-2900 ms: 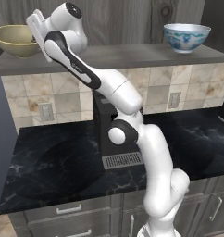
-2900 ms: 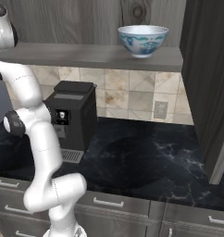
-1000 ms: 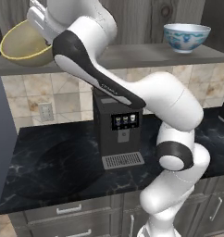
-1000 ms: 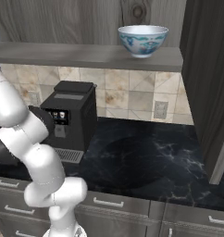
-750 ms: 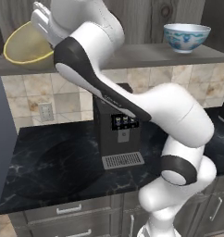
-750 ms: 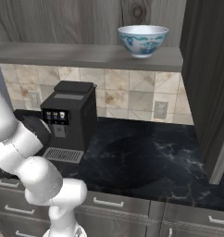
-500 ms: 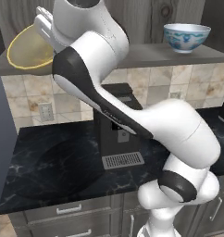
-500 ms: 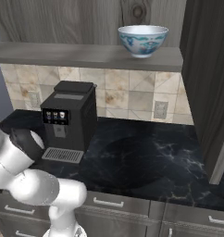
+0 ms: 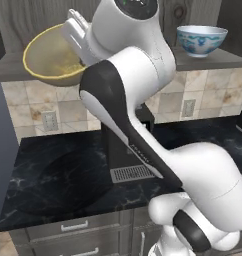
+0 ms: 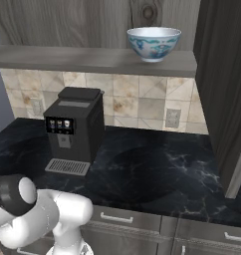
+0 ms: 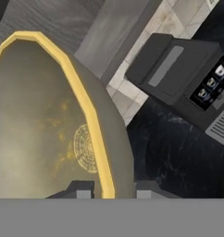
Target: Move the bowls from the cabinet to the plates on the dining table.
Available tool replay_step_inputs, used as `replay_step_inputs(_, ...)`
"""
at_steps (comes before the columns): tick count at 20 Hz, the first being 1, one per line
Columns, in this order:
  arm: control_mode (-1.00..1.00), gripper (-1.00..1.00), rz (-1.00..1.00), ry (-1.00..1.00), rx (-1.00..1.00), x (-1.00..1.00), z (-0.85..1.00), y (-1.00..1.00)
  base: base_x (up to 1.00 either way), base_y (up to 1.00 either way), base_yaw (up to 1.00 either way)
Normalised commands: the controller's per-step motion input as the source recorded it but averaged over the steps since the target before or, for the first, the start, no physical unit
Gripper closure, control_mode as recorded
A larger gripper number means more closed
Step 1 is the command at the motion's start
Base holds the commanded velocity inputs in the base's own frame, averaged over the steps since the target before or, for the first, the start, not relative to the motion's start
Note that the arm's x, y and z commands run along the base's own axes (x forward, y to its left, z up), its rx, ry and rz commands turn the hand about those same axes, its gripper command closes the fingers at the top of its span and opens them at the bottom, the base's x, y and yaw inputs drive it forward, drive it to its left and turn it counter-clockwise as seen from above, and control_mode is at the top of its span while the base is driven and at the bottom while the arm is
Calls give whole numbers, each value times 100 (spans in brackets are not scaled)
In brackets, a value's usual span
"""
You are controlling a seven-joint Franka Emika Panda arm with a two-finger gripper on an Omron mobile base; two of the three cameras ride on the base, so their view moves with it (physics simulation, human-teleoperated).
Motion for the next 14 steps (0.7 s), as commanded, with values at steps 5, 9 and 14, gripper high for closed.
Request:
replay_step_inputs(5, -100, 100, 0, -1, 11, -33, -8, -50, 0, 0, 0)
replay_step_inputs(9, -100, 100, 2, -3, 12, -23, -10, -50, 0, 0, 0)
replay_step_inputs(14, -100, 100, 2, -2, 12, -28, -7, -49, 0, 0, 0)
